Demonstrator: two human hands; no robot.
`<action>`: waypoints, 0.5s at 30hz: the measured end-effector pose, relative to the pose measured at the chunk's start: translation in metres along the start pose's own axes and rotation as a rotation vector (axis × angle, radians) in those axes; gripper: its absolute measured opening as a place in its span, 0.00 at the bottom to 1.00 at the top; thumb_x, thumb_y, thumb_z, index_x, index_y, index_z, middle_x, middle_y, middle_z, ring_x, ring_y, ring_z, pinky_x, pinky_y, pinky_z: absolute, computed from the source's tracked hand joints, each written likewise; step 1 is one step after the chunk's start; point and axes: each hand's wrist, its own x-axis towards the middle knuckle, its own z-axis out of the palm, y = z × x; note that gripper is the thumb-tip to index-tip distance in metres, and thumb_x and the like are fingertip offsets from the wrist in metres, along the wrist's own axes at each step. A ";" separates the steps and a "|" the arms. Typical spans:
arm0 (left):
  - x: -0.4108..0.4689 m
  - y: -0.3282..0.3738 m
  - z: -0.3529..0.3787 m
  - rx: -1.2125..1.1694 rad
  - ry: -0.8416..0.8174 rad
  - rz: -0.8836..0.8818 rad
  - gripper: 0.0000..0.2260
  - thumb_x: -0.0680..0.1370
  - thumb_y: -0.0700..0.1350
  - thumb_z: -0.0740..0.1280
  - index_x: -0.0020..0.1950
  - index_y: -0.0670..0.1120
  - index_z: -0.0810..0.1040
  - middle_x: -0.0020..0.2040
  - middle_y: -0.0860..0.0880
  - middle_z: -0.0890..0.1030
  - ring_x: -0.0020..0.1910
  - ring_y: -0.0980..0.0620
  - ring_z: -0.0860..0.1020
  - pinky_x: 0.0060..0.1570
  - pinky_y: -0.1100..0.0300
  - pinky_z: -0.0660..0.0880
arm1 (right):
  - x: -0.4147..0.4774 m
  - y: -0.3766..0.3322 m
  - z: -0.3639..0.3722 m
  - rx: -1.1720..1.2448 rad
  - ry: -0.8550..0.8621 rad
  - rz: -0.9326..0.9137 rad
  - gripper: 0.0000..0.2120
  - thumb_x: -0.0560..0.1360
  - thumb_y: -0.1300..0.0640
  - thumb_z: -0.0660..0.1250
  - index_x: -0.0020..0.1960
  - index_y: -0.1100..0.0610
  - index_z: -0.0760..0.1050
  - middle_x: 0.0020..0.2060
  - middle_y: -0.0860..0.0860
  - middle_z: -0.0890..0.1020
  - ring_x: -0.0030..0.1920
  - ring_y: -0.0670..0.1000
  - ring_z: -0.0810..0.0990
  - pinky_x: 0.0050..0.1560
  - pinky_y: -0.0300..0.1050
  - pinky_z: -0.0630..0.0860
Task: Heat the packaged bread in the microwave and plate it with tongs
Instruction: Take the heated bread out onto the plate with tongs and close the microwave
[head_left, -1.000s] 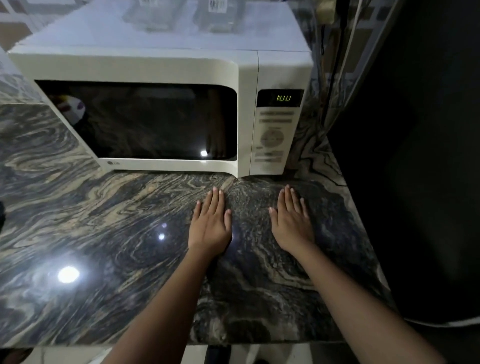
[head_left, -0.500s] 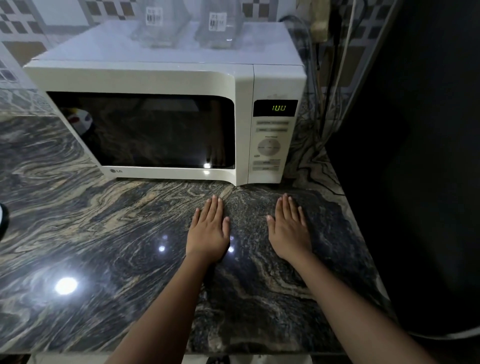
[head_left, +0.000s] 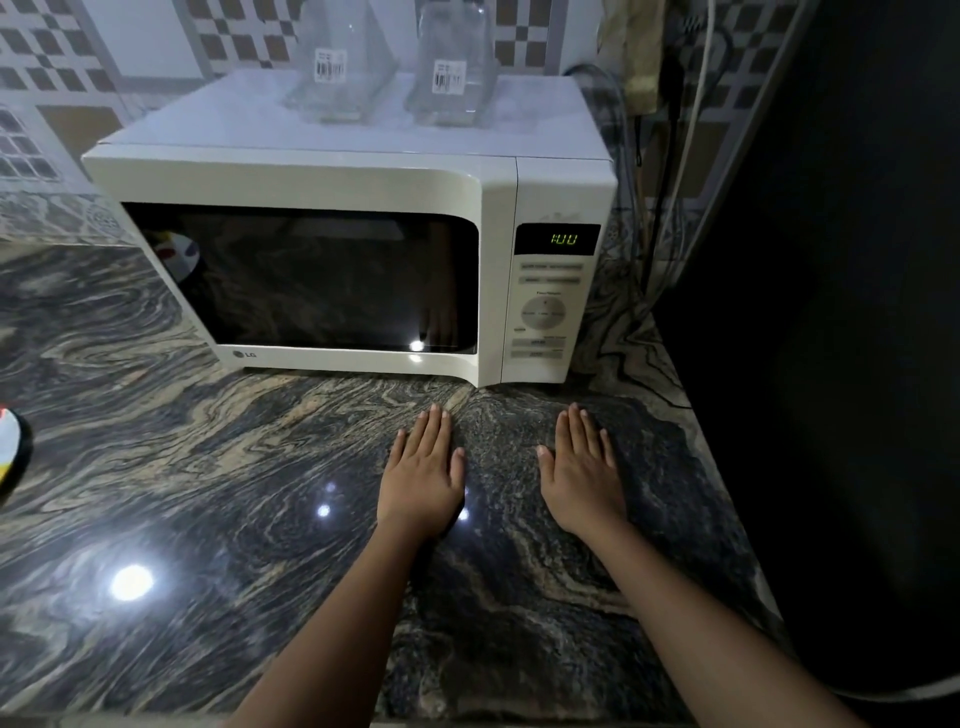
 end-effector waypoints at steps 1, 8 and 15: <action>0.000 0.000 0.000 -0.003 0.002 -0.001 0.26 0.80 0.54 0.41 0.77 0.47 0.44 0.78 0.51 0.44 0.77 0.56 0.41 0.74 0.57 0.37 | 0.000 0.000 0.000 0.005 0.008 0.002 0.29 0.81 0.46 0.40 0.77 0.60 0.44 0.77 0.54 0.45 0.77 0.51 0.42 0.76 0.49 0.39; -0.001 0.000 0.000 -0.022 0.012 0.005 0.26 0.80 0.54 0.41 0.77 0.48 0.44 0.78 0.51 0.45 0.77 0.56 0.41 0.74 0.57 0.37 | 0.000 0.000 -0.002 0.015 -0.004 0.004 0.29 0.82 0.46 0.43 0.77 0.60 0.43 0.77 0.53 0.44 0.77 0.50 0.42 0.76 0.48 0.39; -0.003 0.001 -0.004 -0.047 0.018 -0.002 0.25 0.82 0.52 0.45 0.77 0.48 0.44 0.78 0.52 0.44 0.77 0.56 0.41 0.75 0.58 0.37 | 0.000 0.001 -0.002 0.027 -0.008 0.000 0.29 0.82 0.46 0.44 0.77 0.60 0.44 0.77 0.54 0.45 0.77 0.51 0.42 0.76 0.48 0.39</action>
